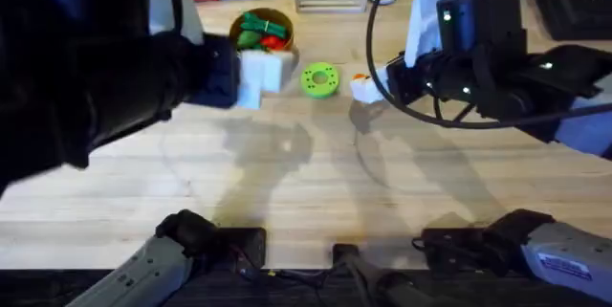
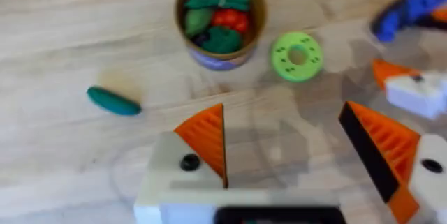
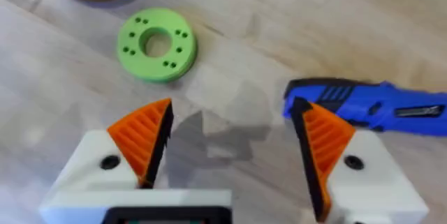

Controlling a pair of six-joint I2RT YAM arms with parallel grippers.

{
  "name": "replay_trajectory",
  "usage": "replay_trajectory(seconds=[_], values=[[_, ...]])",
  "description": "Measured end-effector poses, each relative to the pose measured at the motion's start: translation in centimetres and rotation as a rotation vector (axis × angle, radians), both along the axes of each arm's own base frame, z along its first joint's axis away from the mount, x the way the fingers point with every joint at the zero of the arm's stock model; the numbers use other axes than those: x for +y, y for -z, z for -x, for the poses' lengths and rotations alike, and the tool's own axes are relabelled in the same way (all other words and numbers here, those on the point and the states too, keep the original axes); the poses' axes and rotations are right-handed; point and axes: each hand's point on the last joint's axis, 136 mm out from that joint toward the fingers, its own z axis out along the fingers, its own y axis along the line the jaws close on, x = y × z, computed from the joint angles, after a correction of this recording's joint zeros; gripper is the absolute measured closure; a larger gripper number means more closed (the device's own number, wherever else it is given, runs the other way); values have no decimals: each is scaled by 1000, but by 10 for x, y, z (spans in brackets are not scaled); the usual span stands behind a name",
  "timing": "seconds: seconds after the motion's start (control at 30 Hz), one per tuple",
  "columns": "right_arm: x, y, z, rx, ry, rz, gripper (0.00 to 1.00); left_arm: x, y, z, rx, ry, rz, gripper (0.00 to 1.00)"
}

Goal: Pick up the gripper from the table and insert it into the empty holder that is missing its gripper. Then pick up a screw, insert it into the mounting hole, and use the screwdriver to tighten it. Finally, clean up the table by picking up the vegetable and placing it into the bucket.

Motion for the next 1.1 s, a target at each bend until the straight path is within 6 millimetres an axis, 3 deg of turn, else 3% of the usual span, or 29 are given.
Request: replay_trajectory(seconds=[0.23,0.43,0.67,0.83,1.1], values=[[11,-18,32,60,-74,-113,10,61,26,-29,118,-327,56,10],[13,-39,48,37,-106,-171,10,123,74,-53,302,-578,149,10],[12,-62,54,-30,-120,-208,10,178,132,-59,489,-773,206,8],[10,-71,57,-56,-122,-219,11,200,167,-67,556,-839,237,9],[9,-83,61,-90,-124,-247,10,205,213,-81,638,-862,261,7]])
